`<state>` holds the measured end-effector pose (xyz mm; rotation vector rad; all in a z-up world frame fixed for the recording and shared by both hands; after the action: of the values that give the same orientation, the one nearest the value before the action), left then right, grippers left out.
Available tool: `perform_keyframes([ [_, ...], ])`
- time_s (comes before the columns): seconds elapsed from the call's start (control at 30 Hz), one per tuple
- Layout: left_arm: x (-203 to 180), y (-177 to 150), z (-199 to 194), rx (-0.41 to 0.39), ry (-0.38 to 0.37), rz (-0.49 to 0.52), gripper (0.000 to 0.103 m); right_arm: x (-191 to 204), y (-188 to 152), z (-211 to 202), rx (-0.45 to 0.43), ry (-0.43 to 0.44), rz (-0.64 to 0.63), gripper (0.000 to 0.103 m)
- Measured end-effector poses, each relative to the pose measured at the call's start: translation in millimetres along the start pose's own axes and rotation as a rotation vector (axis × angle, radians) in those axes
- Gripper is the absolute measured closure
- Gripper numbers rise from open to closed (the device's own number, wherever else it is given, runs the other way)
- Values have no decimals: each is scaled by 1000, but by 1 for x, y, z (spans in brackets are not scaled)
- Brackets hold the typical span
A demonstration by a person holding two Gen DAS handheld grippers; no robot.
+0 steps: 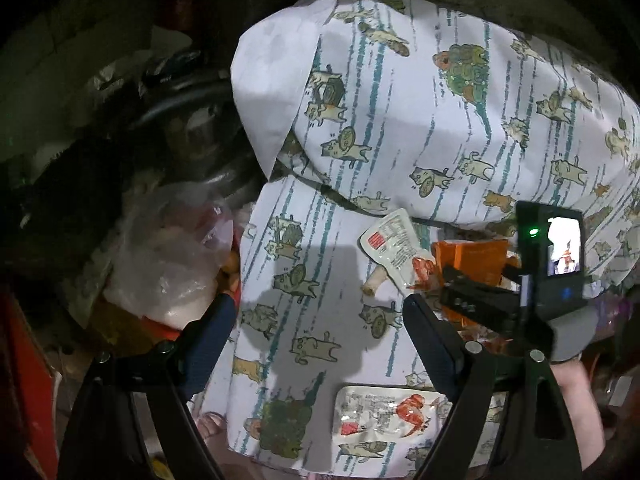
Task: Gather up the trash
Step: 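Grasp the orange paper bag on the stool with the right tool, then grasp the crumpled brown wrapper with the left tool while the right tool holds the orange bag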
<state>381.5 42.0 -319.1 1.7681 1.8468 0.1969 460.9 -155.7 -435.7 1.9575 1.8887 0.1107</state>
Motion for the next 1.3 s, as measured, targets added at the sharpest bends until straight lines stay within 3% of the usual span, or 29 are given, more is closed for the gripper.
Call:
perform_keyframes([
  [0.13, 4, -2, 4, 15, 18, 4, 16, 5, -3, 6, 22, -12, -16, 13],
  [0.23, 8, -2, 3, 11, 25, 7, 16, -6, -6, -1, 31, 16, 14, 25],
  [0.37, 8, -2, 0, 10, 14, 2, 16, -26, -6, -25, 24, 74, 68, 49],
  [0.53, -2, -3, 0, 7, 16, 27, 16, -47, -13, -55, -21, 124, 73, 50],
  [0.7, -12, -4, 1, 11, 5, 43, 16, -84, -22, -72, 2, 170, 120, 53],
  [0.97, -36, -13, 10, 41, -28, 107, 16, -142, -63, -79, 68, 137, 148, 53],
  [1.1, -65, -25, 31, 87, -43, 161, 16, -161, -80, -52, 147, 116, 159, 53],
  [1.3, -116, -48, 75, 231, -126, 240, 16, -184, -100, -29, 251, 185, 204, 53],
])
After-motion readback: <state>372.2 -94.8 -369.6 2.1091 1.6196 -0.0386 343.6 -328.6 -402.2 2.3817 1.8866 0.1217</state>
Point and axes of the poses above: each gripper's, at about its wrist camera, not at the fingertips, and z roughly the way its jaws point, x to its left, y to its top, the point moved 5 cm from there along z, roughly the way its jaws point, and after that the axes turned 15 degrees about -y, right-handed, at the moved point
